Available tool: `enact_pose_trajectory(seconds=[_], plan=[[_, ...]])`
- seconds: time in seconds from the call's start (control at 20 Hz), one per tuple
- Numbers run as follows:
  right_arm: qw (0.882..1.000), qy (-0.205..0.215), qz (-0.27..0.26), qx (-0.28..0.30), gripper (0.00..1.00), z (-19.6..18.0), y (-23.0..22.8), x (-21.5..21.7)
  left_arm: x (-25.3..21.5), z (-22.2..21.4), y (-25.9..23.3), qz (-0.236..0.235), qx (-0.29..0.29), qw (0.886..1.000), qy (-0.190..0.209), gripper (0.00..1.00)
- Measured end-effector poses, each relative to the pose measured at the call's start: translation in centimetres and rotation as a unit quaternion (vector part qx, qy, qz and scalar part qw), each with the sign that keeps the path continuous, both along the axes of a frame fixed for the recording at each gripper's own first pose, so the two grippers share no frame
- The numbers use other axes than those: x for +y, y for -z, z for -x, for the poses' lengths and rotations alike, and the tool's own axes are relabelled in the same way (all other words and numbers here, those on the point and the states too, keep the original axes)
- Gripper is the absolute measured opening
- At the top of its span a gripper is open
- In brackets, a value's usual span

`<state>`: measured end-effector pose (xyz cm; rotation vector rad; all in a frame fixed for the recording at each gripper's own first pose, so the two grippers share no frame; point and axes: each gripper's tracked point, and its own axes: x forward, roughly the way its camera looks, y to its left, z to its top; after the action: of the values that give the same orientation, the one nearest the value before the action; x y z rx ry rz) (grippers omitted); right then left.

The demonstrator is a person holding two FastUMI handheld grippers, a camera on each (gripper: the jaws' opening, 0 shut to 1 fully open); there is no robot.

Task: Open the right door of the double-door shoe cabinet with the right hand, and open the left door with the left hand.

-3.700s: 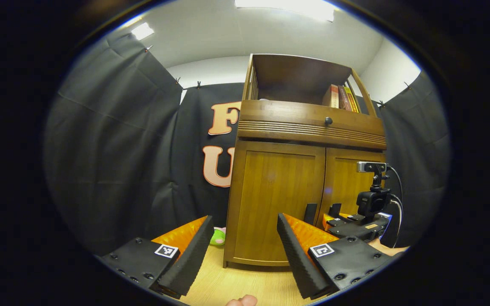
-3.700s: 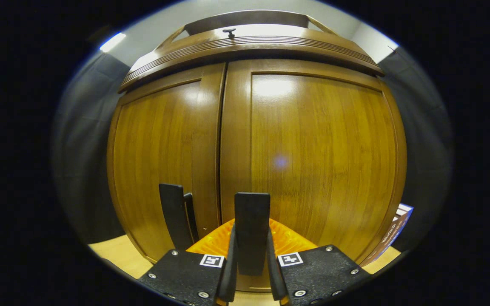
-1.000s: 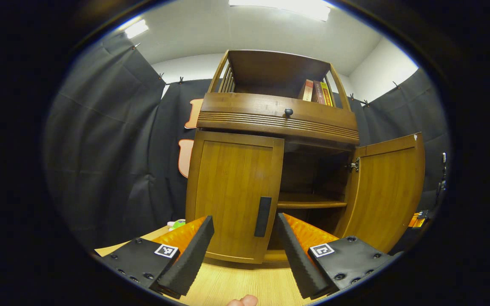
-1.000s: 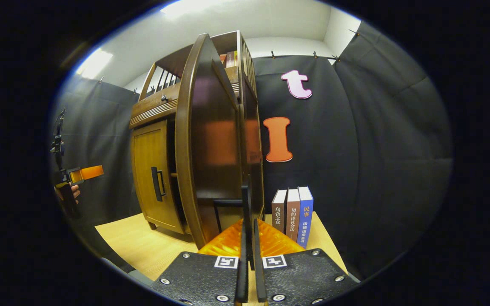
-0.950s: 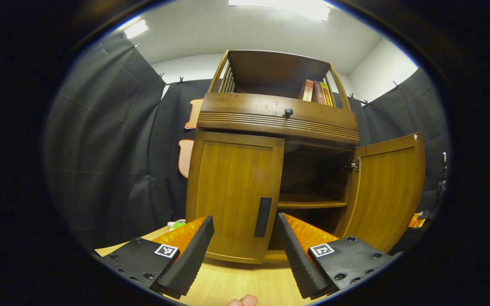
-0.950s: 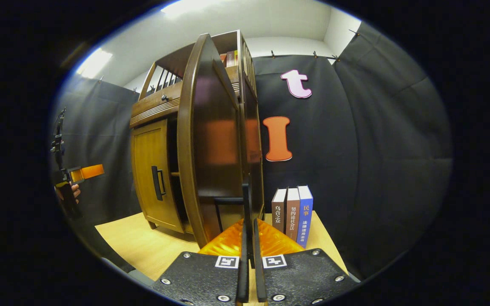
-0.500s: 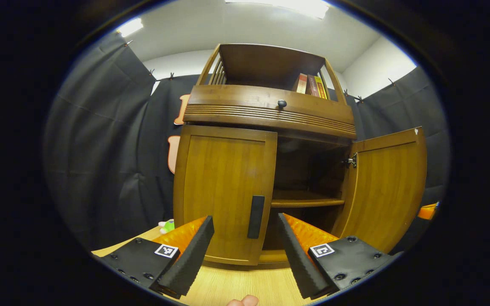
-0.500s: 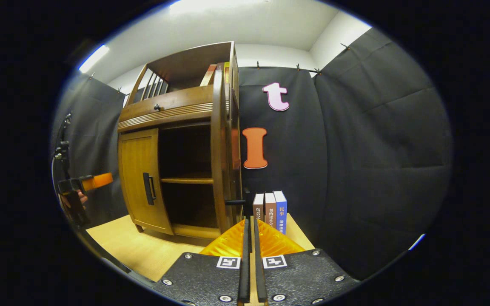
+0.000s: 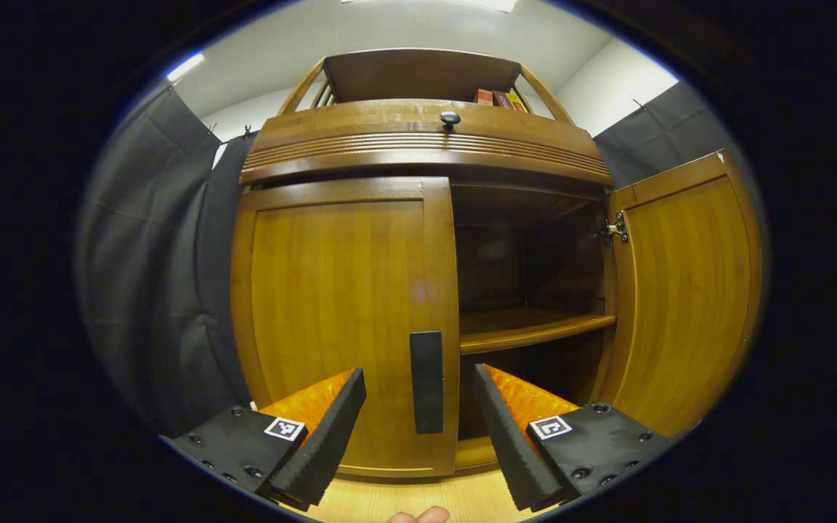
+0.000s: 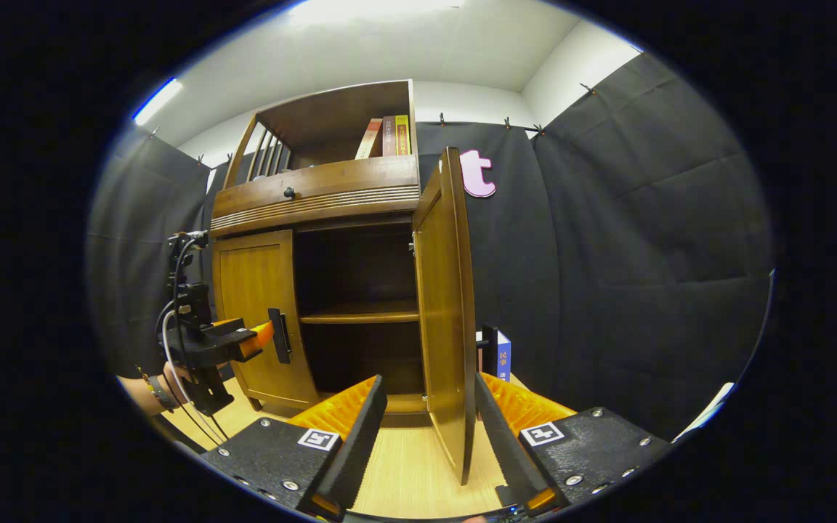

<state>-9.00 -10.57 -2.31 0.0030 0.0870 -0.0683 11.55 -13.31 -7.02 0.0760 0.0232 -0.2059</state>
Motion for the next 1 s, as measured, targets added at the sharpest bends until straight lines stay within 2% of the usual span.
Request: enact_pose_trajectory(seconds=[0.05,0.1,0.15,0.2,0.45,0.6,0.8,0.85,0.95,1.0], plan=[[1.000,-0.005,-0.007,0.005,0.90,-0.1,0.5,0.6,-0.6,-0.5,0.3,0.005,0.003,1.000,0.007,0.95],[1.000,-0.007,-0.011,0.009,0.84,-0.2,0.9,0.9,-0.9,-1.1,0.7,0.006,0.006,1.000,0.008,0.95],[1.000,-0.015,-0.013,0.013,0.96,-0.3,1.1,1.5,-1.1,-1.9,1.0,0.007,0.010,1.000,0.006,0.95],[0.999,-0.024,-0.015,0.015,0.86,-0.3,1.2,2.0,-1.1,-2.7,1.4,0.010,0.014,1.000,0.005,0.96],[0.998,-0.050,-0.039,0.029,0.87,-1.0,1.8,3.7,0.7,-6.2,3.3,0.004,0.024,0.999,-0.030,0.96],[0.997,-0.049,-0.054,0.037,0.87,-1.1,2.1,3.3,1.1,-7.3,3.8,0.004,0.025,0.999,-0.030,0.96],[0.996,-0.040,-0.064,0.041,0.88,-0.8,2.2,3.1,0.5,-7.8,4.4,0.013,0.035,0.999,-0.016,0.91],[0.997,-0.038,-0.062,0.042,1.00,-0.8,2.4,3.1,0.3,-8.1,4.7,0.007,0.033,0.999,-0.015,0.89],[0.996,-0.036,-0.063,0.046,1.00,-0.9,2.5,3.0,-0.4,-8.0,4.8,0.006,0.034,0.999,-0.005,0.78],[0.996,-0.037,-0.067,0.047,0.91,-0.9,2.5,3.2,-1.1,-8.1,4.7,0.009,0.036,0.999,0.006,0.72]])
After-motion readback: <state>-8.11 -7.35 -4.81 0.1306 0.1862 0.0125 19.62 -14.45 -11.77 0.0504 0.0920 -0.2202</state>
